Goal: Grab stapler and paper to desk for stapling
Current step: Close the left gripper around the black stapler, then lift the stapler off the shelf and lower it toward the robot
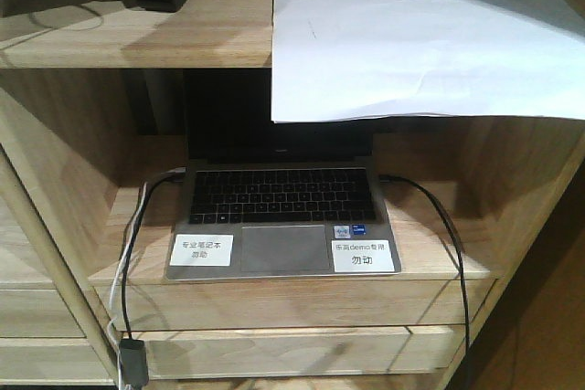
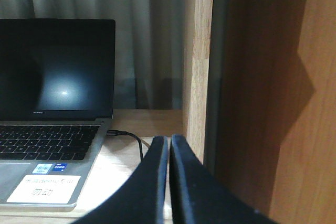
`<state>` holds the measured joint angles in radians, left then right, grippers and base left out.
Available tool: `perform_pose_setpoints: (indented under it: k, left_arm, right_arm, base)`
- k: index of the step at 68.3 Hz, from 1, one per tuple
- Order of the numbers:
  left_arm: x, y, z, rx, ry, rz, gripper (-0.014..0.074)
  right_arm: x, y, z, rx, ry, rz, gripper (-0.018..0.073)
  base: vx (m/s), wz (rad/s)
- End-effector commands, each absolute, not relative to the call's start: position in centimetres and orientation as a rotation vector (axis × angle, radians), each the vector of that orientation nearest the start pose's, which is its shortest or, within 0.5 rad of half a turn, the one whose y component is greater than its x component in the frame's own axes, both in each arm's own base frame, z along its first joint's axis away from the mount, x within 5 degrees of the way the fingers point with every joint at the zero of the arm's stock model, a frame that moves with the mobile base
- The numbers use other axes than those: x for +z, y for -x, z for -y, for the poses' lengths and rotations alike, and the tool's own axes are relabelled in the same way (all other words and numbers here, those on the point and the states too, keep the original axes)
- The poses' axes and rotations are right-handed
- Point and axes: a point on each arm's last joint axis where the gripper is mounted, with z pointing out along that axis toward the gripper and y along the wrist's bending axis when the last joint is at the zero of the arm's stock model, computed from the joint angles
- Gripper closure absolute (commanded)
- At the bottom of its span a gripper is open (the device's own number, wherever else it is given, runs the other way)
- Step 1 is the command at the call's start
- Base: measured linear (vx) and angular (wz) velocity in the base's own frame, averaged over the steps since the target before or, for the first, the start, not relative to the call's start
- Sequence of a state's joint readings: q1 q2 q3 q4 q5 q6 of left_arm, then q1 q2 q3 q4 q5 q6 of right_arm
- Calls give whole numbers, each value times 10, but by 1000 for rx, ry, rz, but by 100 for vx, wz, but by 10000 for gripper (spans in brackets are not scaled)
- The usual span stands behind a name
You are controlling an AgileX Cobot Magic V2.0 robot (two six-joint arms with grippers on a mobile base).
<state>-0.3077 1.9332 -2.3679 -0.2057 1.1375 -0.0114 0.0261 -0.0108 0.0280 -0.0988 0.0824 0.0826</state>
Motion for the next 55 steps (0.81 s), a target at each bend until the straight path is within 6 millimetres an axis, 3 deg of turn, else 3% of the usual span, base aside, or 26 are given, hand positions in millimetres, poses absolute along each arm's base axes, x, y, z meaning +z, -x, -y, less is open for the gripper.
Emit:
perform_pose_setpoints:
  k: [1,14,31,55]
  left_arm:
    - [496,-376,138,-437,-353,-2040,251]
    - [503,-373,137,-429,-363,-1998,601]
    - [529,-352,130,-415,-375,-1890,605]
    - [563,-300,118,-411,-475,-1834,603]
  right_arm:
    - [203,-56,-1,-9,39,-1500,568]
    - [203,-56,-1,-9,39,-1500,568]
    - [203,-56,-1,-9,39,-1500,568]
    - [203,-56,-1,-9,39,-1500,568]
  base:
    - [0,0]
    - [0,0]
    - [0,0]
    - [0,0]
